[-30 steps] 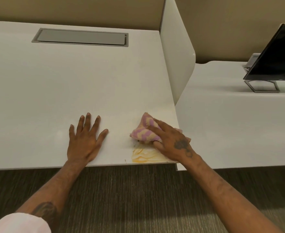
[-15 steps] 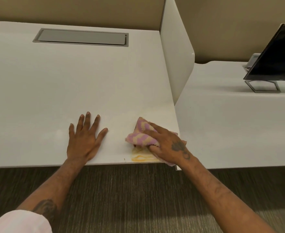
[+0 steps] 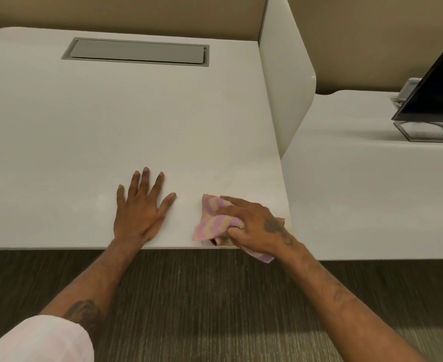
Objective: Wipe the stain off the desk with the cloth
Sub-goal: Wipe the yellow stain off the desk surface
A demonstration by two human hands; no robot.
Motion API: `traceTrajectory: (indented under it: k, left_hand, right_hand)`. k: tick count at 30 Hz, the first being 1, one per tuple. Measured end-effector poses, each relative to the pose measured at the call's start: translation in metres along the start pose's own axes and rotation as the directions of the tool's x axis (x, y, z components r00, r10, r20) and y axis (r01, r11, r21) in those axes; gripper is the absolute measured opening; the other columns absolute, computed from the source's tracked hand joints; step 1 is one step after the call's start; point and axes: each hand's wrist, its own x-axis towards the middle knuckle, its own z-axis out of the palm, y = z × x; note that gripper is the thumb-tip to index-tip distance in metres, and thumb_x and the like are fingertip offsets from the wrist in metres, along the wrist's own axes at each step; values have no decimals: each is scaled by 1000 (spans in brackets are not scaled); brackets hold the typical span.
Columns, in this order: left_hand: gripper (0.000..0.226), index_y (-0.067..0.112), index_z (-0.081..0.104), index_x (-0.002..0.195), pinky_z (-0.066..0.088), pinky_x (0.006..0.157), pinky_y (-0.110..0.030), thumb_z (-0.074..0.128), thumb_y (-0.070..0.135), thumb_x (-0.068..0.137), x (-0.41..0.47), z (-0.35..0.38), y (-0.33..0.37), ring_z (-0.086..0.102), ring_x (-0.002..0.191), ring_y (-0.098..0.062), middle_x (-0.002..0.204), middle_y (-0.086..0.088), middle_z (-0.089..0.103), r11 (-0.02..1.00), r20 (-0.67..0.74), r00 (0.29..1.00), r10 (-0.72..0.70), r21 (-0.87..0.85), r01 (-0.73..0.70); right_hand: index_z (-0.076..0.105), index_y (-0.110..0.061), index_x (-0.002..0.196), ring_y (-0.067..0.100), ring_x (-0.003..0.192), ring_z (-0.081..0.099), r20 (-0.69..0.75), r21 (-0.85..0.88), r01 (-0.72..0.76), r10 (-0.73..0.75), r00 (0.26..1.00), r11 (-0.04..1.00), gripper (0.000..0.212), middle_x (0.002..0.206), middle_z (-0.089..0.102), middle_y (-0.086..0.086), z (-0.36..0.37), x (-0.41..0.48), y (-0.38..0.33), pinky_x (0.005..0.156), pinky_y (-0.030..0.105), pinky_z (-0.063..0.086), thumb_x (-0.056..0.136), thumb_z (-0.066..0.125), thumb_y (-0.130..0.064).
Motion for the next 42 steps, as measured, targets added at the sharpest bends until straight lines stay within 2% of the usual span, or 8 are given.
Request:
traceTrajectory:
  k: [4, 6, 9, 15, 23, 31, 38, 42]
  left_hand:
    - [79, 33, 5, 158, 4, 121, -54, 1, 72, 89, -1, 1, -4, -4, 154, -22, 168, -3, 0, 1000, 4, 1000, 11, -7, -11]
    - [79, 33, 5, 158, 3, 121, -54, 2, 72, 89, -2, 1, -5, -5, 154, -21, 168, -3, -1, 1000, 10, 1000, 11, -15, -11]
    - [80, 33, 6, 158, 3, 121, -54, 1, 72, 88, -2, 0, -4, -4, 154, -21, 168, -3, 0, 1000, 4, 1000, 10, -26, -9]
    - [81, 33, 6, 158, 2, 121, -53, 0, 73, 88, -3, 0, -5, -4, 154, -21, 168, -3, 0, 1000, 7, 1000, 6, -20, -5]
    - [80, 33, 6, 158, 3, 121, -53, 0, 73, 89, -3, 2, -6, -4, 154, -21, 168, -2, 0, 1000, 7, 1000, 7, -11, -7]
    - [80, 33, 6, 158, 4, 121, -53, 0, 73, 89, -2, 0, -5, -4, 154, -21, 168, -3, 1, 1000, 10, 1000, 9, -20, -9]
    - [82, 32, 7, 158, 5, 121, -54, -2, 73, 87, -3, -1, -4, -3, 154, -22, 168, -4, 1, 1000, 12, 1000, 15, -12, -15]
    - [82, 33, 6, 158, 4, 121, -54, -1, 73, 87, -3, 0, -1, -3, 154, -21, 168, -3, 0, 1000, 13, 1000, 12, -19, -12]
  right_hand:
    - [49, -41, 140, 16, 143, 31, 74, -20, 72, -71, 995, 997, 53, 161, 26, -8, 20, 8, -31, 113, 37, 28, 87, 52, -38]
    - [54, -39, 137, 17, 143, 32, 108, -2, 107, -106, 989, 994, 49, 160, 30, -9, 23, 1, -34, 112, 40, 29, 89, 56, -30]
    - [61, -37, 131, 16, 139, 40, 141, -8, 156, -153, 978, 988, 46, 156, 39, -8, 25, -8, -24, 110, 39, 35, 85, 57, -30]
    - [68, -34, 122, 15, 134, 48, 122, -29, 144, -140, 983, 989, 43, 151, 46, -8, 20, -28, -9, 106, 36, 40, 81, 59, -25]
    - [65, -37, 125, 9, 137, 43, 67, -70, 30, -25, 997, 997, 43, 150, 47, -12, 4, -54, 12, 109, 34, 35, 84, 59, -24]
    - [65, -42, 124, 8, 134, 47, 22, -98, -101, 104, 994, 990, 43, 148, 49, -12, -8, -76, 37, 108, 39, 42, 83, 53, -30]
    - [71, -41, 115, 9, 122, 57, -59, -68, -253, 249, 967, 965, 38, 138, 58, -15, -29, -105, 54, 105, 39, 45, 83, 57, -24]
    - [76, -43, 97, 8, 110, 64, -58, -25, -346, 344, 937, 938, 28, 122, 69, -14, -56, -118, 56, 95, 29, 48, 80, 60, -28]
